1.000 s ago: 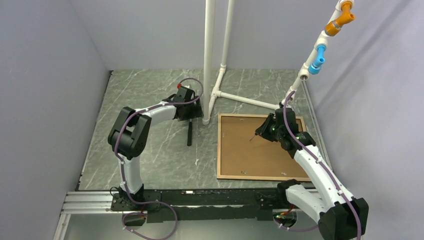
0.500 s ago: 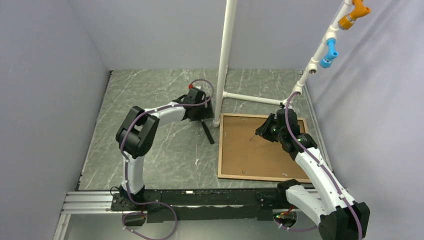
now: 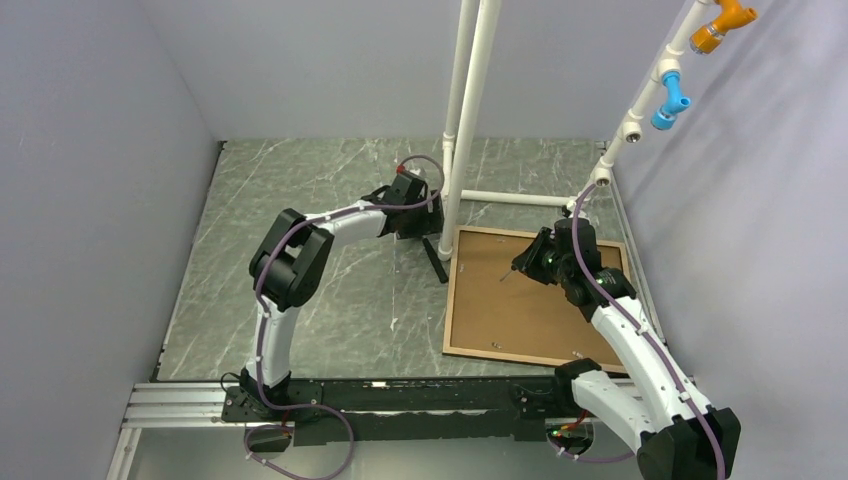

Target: Take the photo out of the frame

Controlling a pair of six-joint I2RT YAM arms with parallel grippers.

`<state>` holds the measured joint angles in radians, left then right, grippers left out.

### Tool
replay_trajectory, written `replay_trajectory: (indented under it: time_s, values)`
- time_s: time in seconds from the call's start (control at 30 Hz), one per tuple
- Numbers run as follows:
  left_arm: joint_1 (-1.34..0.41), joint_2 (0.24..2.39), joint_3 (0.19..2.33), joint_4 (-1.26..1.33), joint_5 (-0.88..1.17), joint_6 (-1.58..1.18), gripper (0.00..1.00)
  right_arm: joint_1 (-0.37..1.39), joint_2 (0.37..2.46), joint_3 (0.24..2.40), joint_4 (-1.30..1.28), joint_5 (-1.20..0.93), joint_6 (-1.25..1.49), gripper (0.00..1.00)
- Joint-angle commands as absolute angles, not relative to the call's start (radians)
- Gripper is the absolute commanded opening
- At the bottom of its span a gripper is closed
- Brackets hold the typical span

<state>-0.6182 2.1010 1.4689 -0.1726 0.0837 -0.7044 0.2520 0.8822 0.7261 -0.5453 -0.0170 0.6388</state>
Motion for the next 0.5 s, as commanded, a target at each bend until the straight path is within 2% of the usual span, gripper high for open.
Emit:
replay_trajectory:
  time_s: [0.0, 0.13, 0.33, 0.47]
  values:
    - [-0.664, 2.089, 1.449, -0.182, 0.150, -0.719, 0.85, 0.249, 0.865, 0.734, -0.553, -0.016, 0.624, 0.00]
    - [-0.632, 2.015, 1.391, -0.213, 0.142, -0.698, 0.87, 0.250, 0.865, 0.732, -0.552, -0.010, 0.610, 0.00]
    - [-0.543, 1.817, 1.229, -0.225, 0.165, -0.662, 0.89, 0.267, 0.912, 0.709, -0.497, -0.134, 0.578, 0.00]
    - [-0.509, 1.648, 1.139, -0.279, 0.156, -0.612, 0.90, 0.349, 0.963, 0.703, -0.457, -0.187, 0.564, 0.00]
